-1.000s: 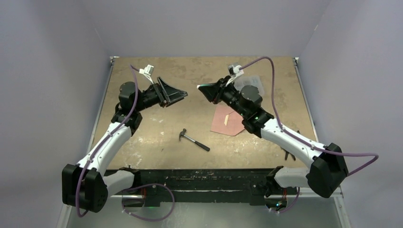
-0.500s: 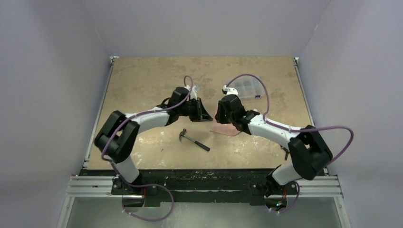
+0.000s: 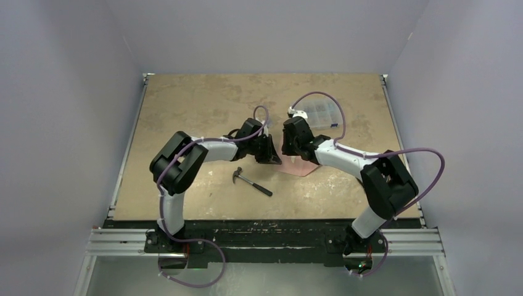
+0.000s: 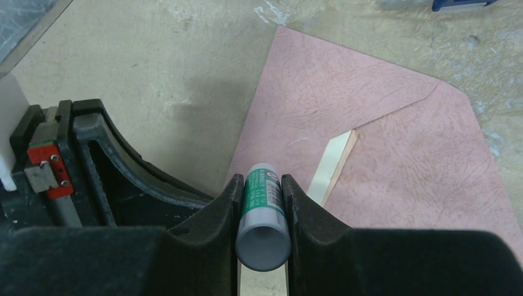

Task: Place the letter into the envelope and seal it

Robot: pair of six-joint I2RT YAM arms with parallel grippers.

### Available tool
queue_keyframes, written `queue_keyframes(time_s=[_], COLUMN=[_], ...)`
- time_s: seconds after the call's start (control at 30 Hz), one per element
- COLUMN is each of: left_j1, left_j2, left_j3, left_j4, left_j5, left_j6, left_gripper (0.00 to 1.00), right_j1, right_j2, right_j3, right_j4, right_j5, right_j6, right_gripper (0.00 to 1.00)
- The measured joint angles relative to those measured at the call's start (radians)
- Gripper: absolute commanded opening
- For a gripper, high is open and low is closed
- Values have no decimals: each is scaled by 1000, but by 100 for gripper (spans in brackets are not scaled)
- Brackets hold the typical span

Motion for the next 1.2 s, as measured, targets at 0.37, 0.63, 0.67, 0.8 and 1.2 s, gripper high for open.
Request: queue_keyframes(time_s=[0.37,0.63,0.67,0.8,1.2], left_j1=[-26,-54,-56,-56,-60], left_j2=[38,40,41,43,44], left_j3=[53,104,108,116,120], left_j4=[-79,-170,-177,-192,-200], left_j5=[-77,-158,-163,-172,-181], left_j6=[14,24,25,25,25], left_gripper=[0,0,0,0,0], right_j1=[0,0,0,0,0], right_j2=[24,43,47,50,54], right_j3=[17,16,16,4,-27], right_j4=[-68,-61,-61,-58,-48], right_j5=[68,47,43,45,51], right_j6=[0,0,0,4,9], right_gripper=[0,0,0,0,0])
